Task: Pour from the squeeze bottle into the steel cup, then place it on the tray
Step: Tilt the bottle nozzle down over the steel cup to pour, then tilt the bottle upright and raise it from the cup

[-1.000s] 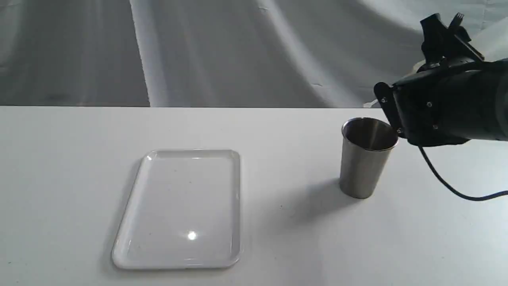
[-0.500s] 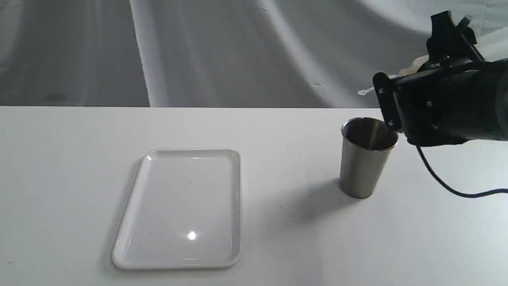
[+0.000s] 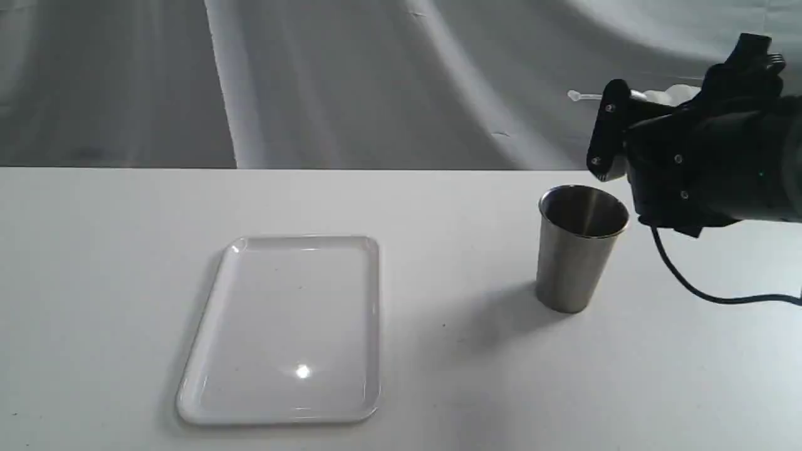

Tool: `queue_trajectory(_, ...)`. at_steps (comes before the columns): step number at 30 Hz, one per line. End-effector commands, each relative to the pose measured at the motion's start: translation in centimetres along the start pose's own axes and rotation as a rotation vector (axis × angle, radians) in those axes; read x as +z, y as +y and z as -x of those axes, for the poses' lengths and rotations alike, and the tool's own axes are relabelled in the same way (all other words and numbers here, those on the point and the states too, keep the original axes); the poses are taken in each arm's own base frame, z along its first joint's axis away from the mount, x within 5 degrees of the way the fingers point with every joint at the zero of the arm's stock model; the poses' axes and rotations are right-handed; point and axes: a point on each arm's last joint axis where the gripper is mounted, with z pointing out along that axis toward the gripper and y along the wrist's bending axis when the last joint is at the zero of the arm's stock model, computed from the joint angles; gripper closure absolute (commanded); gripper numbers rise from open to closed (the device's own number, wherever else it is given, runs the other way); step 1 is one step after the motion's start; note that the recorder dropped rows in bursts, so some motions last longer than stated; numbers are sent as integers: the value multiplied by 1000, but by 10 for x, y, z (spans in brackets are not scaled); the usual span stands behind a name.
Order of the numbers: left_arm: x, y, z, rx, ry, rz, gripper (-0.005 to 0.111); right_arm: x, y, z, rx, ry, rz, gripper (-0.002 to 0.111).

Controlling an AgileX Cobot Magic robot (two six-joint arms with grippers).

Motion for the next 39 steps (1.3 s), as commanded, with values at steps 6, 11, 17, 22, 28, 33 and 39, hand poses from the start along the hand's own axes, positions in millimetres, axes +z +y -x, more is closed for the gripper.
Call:
queue_trajectory(6, 0, 0, -1, -1, -7, -2, 98, -2, -2, -3, 275, 25, 15, 71)
queue_trajectory(11, 0, 0, -1, -1, -7, -2, 98, -2, 1, -4, 436, 43, 39, 71)
queue_trajectory(17, 0, 0, -1, -1, -7, -2, 98, -2, 1, -4, 737, 46, 37, 71)
queue_trajectory(22, 0, 0, -1, -1, -7, -2, 98, -2, 1, -4, 775, 47, 36, 71)
queue_trajectory(28, 0, 0, -1, -1, -7, -2, 98, -5, -3, -5, 839, 44, 54, 71)
queue_trajectory(33, 0, 0, -1, -1, -7, -2, 98, -11, -10, -5, 891, 0, 103, 71)
queue_trajectory(39, 0, 0, -1, -1, -7, -2, 98, -18, -16, -8, 968, 2, 163, 71)
